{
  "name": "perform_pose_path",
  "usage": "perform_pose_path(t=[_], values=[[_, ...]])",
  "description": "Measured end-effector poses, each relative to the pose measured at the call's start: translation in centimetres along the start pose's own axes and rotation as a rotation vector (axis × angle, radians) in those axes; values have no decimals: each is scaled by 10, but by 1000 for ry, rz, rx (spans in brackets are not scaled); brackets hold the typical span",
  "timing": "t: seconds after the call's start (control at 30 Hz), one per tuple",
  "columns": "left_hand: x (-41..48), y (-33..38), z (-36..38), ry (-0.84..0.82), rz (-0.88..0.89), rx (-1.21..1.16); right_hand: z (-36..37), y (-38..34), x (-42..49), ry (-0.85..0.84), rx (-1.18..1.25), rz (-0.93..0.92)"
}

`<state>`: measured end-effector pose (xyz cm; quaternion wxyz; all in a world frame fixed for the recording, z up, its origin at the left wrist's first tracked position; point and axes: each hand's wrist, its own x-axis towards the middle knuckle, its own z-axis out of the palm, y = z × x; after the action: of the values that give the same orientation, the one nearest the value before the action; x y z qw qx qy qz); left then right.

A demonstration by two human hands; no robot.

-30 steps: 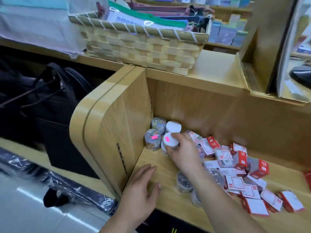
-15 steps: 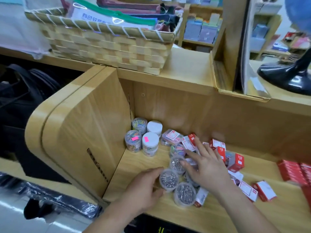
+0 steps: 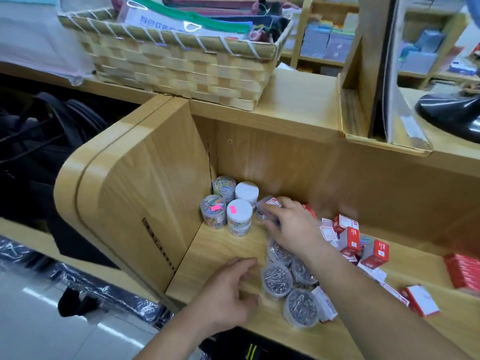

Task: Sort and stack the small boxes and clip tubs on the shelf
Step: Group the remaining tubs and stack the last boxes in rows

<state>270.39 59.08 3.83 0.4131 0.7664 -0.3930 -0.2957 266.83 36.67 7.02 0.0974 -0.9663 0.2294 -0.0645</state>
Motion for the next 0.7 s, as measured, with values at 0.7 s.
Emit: perform_pose_path(t=[0.7], values=[[86,39,19,-5,5,167,-18,53,-69,300,16,88]])
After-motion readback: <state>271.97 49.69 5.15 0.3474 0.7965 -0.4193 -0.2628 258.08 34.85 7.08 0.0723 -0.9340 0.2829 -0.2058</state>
